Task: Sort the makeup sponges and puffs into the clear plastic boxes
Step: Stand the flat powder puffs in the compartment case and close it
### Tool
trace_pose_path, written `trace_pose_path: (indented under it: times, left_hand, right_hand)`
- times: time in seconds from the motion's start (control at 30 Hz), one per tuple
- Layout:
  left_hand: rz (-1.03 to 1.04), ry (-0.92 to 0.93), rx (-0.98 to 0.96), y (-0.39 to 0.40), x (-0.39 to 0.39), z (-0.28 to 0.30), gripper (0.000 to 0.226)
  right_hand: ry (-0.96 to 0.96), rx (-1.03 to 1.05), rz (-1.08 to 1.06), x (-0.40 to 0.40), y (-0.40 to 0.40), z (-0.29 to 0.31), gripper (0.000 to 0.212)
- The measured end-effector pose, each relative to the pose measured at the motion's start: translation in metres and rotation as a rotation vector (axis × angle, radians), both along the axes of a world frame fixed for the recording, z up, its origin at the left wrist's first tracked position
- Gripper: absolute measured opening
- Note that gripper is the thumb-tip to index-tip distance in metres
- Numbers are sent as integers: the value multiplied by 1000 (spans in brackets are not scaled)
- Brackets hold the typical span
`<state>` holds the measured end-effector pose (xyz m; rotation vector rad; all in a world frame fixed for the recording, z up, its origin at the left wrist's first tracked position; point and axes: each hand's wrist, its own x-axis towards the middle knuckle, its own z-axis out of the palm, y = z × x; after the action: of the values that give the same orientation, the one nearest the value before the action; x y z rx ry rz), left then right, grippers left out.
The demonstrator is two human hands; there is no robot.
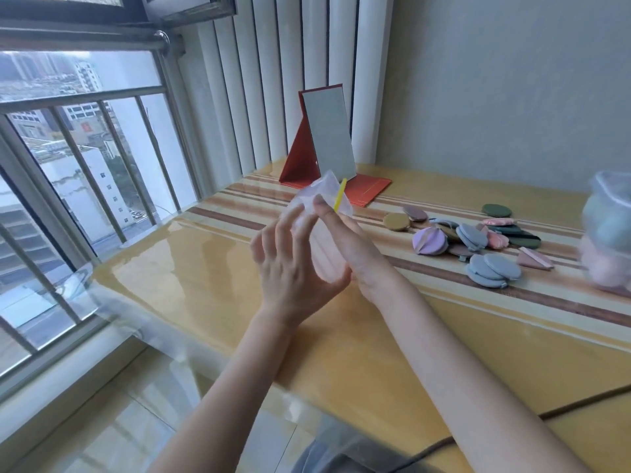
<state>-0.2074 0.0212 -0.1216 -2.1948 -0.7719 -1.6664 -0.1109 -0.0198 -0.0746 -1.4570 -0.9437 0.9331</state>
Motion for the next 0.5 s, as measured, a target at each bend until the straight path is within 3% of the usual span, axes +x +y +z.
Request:
trace_pose_path:
  times: [0.13,0.2,0.33,0.4,0.5]
  left_hand:
    - [-298,131,41,-10,0,-1,64]
    - [-427,130,-16,-13,3,0,57]
    - [-557,-95,-244,-13,0,-2,43]
    - [-497,-249,-443,-3,-2,-1,50]
    - [-531,-623,-1079,18,-1,9,90]
  right_hand:
    - [99,13,-42,18,-9,-2,56]
    - [137,32,-140,23,-13,-7,41]
    - [72,41,-203,27,-18,-6,44]
    - [49,123,-133,31,-21,-1,52]
    - [-181,175,51,40,-29,10,60]
